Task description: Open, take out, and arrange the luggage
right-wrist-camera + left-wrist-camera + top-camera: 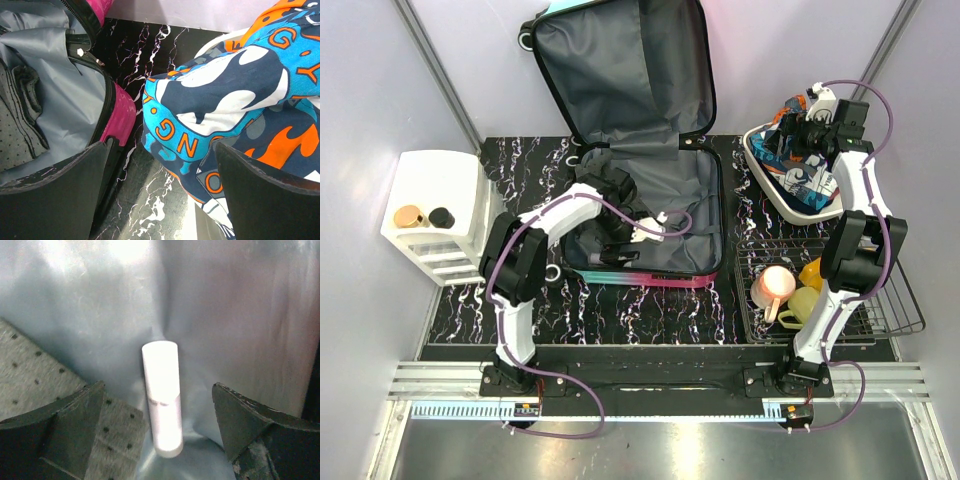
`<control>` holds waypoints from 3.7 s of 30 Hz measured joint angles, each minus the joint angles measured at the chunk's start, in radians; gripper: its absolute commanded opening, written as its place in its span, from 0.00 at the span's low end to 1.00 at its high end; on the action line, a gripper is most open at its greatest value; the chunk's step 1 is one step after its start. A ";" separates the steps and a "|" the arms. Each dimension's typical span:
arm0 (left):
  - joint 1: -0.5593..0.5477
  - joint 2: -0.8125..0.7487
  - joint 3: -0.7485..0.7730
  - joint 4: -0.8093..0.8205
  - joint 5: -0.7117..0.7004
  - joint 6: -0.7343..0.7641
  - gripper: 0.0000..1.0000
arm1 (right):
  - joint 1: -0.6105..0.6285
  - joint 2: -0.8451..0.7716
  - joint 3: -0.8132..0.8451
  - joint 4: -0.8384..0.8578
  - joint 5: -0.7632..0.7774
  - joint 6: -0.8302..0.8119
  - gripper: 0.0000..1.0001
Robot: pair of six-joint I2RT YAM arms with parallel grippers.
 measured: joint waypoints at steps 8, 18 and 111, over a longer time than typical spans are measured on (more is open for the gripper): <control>0.027 -0.070 -0.069 -0.003 -0.067 0.000 0.85 | 0.000 0.000 0.000 -0.002 -0.006 0.000 0.99; 0.030 0.011 -0.113 0.080 -0.142 -0.040 0.34 | 0.000 0.000 0.000 -0.006 -0.010 0.017 0.97; 0.293 -0.647 -0.247 1.080 0.129 -1.627 0.79 | 0.779 -0.122 -0.176 0.579 -0.126 0.233 0.00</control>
